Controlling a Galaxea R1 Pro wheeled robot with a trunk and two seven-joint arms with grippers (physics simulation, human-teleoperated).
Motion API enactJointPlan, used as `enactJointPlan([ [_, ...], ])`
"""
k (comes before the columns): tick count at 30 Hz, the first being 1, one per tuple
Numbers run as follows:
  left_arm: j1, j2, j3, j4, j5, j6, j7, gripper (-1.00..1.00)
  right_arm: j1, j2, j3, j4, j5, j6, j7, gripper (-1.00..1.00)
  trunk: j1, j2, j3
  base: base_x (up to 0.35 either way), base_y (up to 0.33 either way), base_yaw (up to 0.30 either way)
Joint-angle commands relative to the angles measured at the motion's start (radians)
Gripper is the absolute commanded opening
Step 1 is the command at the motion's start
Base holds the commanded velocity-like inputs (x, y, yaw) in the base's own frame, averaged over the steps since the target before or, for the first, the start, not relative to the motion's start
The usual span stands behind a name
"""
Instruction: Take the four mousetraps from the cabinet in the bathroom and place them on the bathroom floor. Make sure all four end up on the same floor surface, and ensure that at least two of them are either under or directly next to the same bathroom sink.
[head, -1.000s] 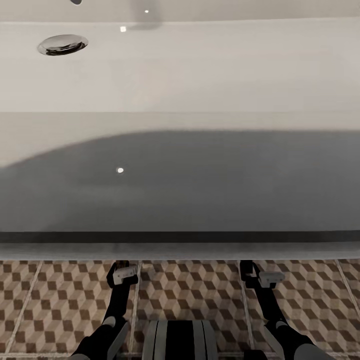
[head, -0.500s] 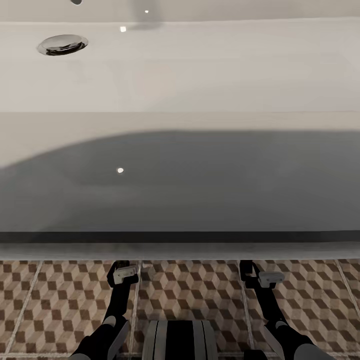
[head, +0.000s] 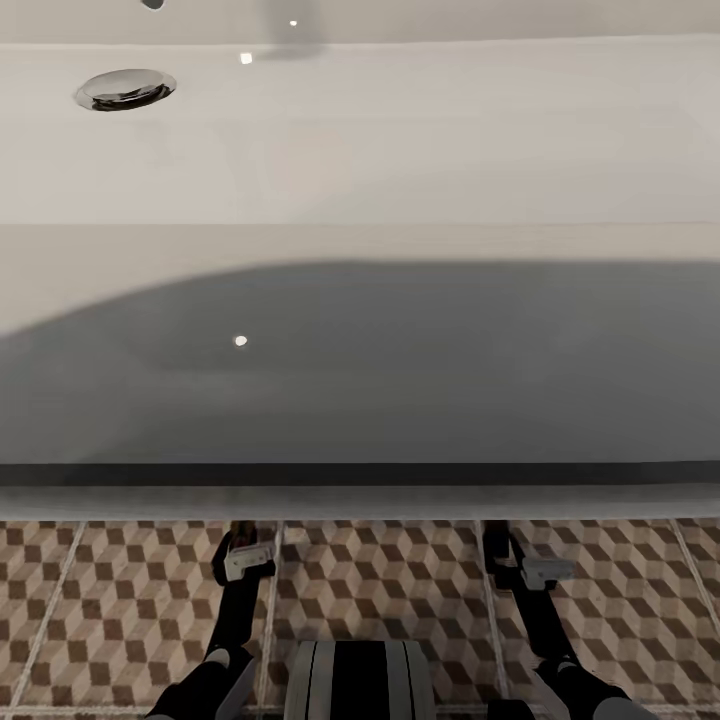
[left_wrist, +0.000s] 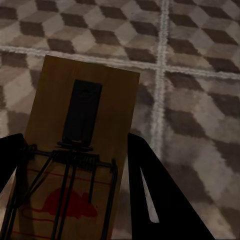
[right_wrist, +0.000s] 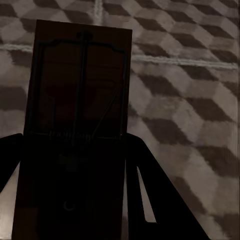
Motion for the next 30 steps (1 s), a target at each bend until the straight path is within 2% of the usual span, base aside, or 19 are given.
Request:
enactJointPlan([
  [1, -0.001, 0.001, -0.009, 0.002, 0.007, -0.005, 0.007, -1.0, 0.0, 0.0, 0.01, 0.009, -0.01, -0.014, 0.0, -1.0, 0.0, 0.0, 0.0, 0.0, 0.0, 0.0],
  [3, -0.001, 0.003, -0.009, 0.004, 0.007, -0.009, 0.007, -1.0, 0.0, 0.0, 0.01, 0.035, -0.009, -0.05, 0.0, -1.0, 0.0, 0.0, 0.0, 0.0, 0.0, 0.0],
  [30, -0.001, -0.002, -0.011, -0.008, 0.007, -0.031, 0.007, -1.0, 0.0, 0.003, 0.008, 0.048, -0.004, -0.05, 0.0, -1.0, 0.0, 0.0, 0.0, 0.0, 0.0, 0.0],
])
